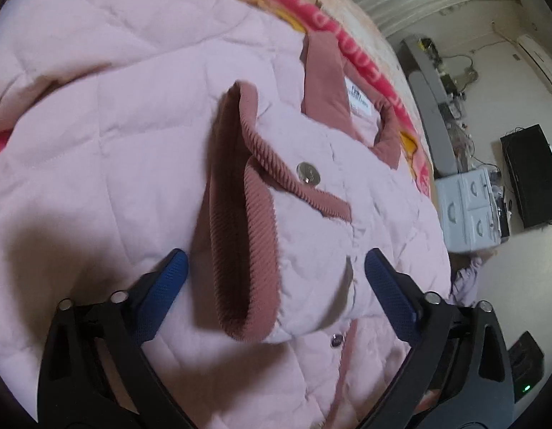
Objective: Fold large clothes
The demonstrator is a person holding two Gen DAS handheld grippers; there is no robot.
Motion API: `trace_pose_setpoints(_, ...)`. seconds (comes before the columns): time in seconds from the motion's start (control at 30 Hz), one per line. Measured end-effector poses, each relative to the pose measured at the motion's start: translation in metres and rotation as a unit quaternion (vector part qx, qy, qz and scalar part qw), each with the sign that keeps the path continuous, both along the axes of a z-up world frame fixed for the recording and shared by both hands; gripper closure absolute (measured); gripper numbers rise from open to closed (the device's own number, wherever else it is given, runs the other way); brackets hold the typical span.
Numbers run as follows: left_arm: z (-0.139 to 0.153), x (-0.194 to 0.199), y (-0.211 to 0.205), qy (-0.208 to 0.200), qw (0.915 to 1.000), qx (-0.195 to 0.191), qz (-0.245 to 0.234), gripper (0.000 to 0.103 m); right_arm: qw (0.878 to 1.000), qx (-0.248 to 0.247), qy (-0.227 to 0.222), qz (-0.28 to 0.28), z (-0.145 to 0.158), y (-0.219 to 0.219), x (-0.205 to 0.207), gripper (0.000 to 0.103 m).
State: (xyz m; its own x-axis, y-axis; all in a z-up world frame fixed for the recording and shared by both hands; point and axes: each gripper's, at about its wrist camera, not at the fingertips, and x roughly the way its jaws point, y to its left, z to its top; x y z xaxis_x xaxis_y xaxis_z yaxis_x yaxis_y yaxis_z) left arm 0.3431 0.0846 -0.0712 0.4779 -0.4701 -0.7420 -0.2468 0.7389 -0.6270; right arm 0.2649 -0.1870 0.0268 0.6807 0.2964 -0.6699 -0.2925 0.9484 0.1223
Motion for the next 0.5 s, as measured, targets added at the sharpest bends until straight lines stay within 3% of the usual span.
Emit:
trace_pose_setpoints(0.1, 0.005, 0.002, -0.003, -0.008, 0.9999, 0.01, -0.004, 0.074, 0.999, 0.002, -0.005, -0.034, 0.003, -0.03, 0.0, 0.018)
trace_pose_setpoints(0.17, 0.02, 0.005, -0.008, -0.034, 0.9984, 0.042, -0.017, 0.091, 0.998, 0.006, -0.008, -0.055, 0.006, -0.051, 0.001, 0.018)
trace_pose_setpoints(0.27, 0.059, 0.009, -0.008, -0.084, 0.9937, 0.066, -0.032, 0.093, 0.996, 0.007, -0.014, -0.082, 0.009, -0.073, 0.0, 0.018)
trace_pose_setpoints(0.4, 0.133, 0.012, -0.003, -0.171, 0.9762, 0.128, -0.035, 0.093, 0.992, 0.025, -0.014, -0.126, 0.016, -0.104, 0.009, 0.018)
trace_pose_setpoints(0.5, 0.149, 0.012, 0.002, -0.195, 0.9654, 0.169, -0.035, 0.093, 0.99, 0.02, -0.008, -0.141, 0.015, -0.112, 0.021, 0.018)
